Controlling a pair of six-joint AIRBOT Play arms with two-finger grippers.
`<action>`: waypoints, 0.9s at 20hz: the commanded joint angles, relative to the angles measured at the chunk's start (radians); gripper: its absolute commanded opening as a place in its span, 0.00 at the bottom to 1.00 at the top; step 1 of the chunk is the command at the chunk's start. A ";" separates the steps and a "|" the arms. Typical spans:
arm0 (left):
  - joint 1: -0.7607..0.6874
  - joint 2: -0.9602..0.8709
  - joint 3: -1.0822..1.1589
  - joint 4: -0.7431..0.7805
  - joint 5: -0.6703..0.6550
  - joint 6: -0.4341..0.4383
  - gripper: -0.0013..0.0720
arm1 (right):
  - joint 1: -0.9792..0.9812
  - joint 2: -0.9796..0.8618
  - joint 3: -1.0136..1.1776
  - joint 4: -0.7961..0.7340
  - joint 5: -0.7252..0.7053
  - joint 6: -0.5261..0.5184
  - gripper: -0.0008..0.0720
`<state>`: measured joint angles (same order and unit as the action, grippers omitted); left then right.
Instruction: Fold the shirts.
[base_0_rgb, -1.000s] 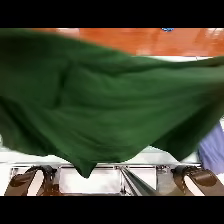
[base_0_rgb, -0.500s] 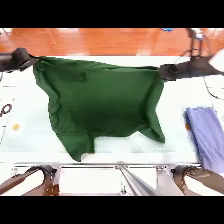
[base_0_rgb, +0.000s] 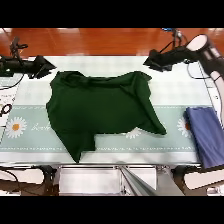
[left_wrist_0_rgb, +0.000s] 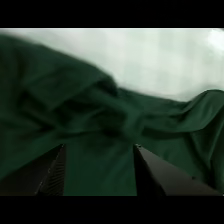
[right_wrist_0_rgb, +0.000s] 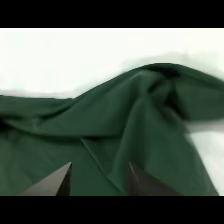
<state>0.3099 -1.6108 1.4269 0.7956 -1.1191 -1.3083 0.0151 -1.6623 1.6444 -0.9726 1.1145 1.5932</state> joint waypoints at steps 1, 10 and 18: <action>0.126 -0.016 0.007 0.083 -0.264 -0.062 0.71 | -0.138 0.055 0.055 -0.055 0.282 -0.026 0.56; 0.421 0.281 -0.675 0.096 -0.280 0.090 0.71 | -0.356 0.654 -0.847 -0.137 0.028 -0.075 0.56; 0.390 0.275 -0.803 0.162 -0.211 0.056 0.71 | -0.355 0.832 -1.075 0.043 0.056 -0.246 0.56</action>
<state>0.7280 -1.3350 0.6628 0.9352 -1.3678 -1.2404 -0.3363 -0.8696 0.6220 -0.9592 1.1641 1.3865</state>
